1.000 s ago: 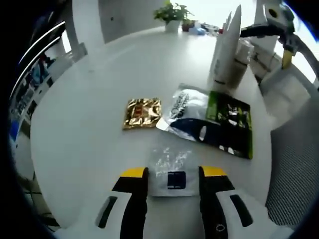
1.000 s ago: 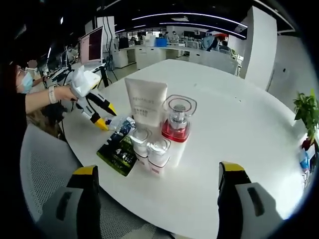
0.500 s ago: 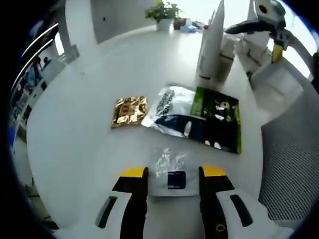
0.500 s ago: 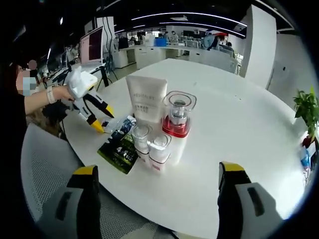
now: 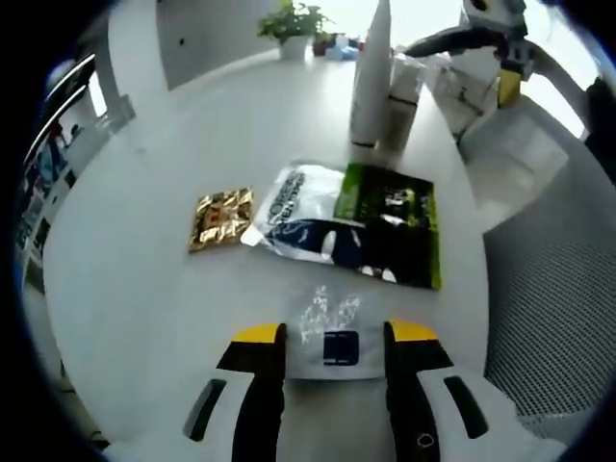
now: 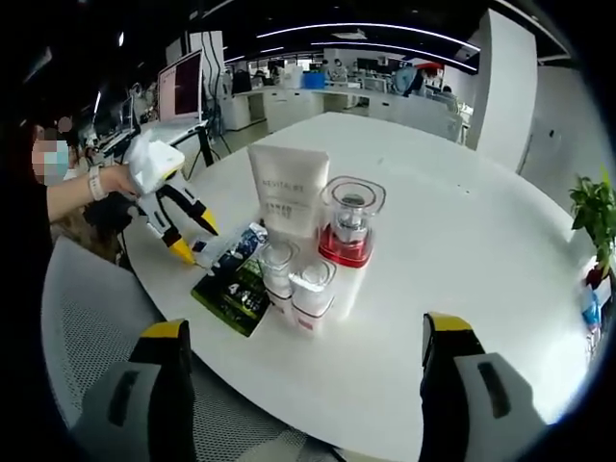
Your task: Arrange the skincare products in the storage area until every visible bottle or jar stands upright without overlapping.
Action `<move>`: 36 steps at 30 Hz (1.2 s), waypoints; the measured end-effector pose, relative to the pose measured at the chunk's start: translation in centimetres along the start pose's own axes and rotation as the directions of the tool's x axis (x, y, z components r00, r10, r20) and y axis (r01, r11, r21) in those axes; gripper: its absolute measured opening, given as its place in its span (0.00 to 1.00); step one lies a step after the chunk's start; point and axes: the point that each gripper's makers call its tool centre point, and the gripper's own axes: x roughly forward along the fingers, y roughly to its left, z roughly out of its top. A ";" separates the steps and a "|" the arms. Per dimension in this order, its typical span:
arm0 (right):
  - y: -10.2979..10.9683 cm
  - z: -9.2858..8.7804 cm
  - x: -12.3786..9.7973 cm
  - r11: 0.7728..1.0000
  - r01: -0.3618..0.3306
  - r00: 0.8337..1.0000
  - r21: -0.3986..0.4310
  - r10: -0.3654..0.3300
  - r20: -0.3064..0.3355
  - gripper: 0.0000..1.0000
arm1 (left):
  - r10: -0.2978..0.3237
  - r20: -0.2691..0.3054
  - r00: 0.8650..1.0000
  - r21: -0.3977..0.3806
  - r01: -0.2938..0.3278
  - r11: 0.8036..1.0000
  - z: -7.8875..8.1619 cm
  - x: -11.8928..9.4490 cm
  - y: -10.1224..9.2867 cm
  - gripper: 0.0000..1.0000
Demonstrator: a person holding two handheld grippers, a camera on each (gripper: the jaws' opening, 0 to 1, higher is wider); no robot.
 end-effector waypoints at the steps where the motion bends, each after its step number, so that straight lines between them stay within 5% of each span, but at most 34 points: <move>1: 0.0 0.0 0.0 1.000 0.000 1.000 -0.001 0.000 -0.001 1.00 | -0.006 -0.002 1.000 0.014 0.006 1.000 0.0 0.0 -0.2 0.38; 25: 0.4 0.0 0.0 1.000 -0.006 1.000 -0.019 0.006 -0.016 1.00 | -0.096 -0.056 0.994 0.153 0.103 0.983 0.0 0.2 -3.6 0.38; 36: 0.3 -0.4 0.0 1.000 -0.003 1.000 -0.011 0.002 -0.020 1.00 | -0.070 -0.050 0.996 0.203 0.079 0.976 -0.1 0.4 -3.4 0.38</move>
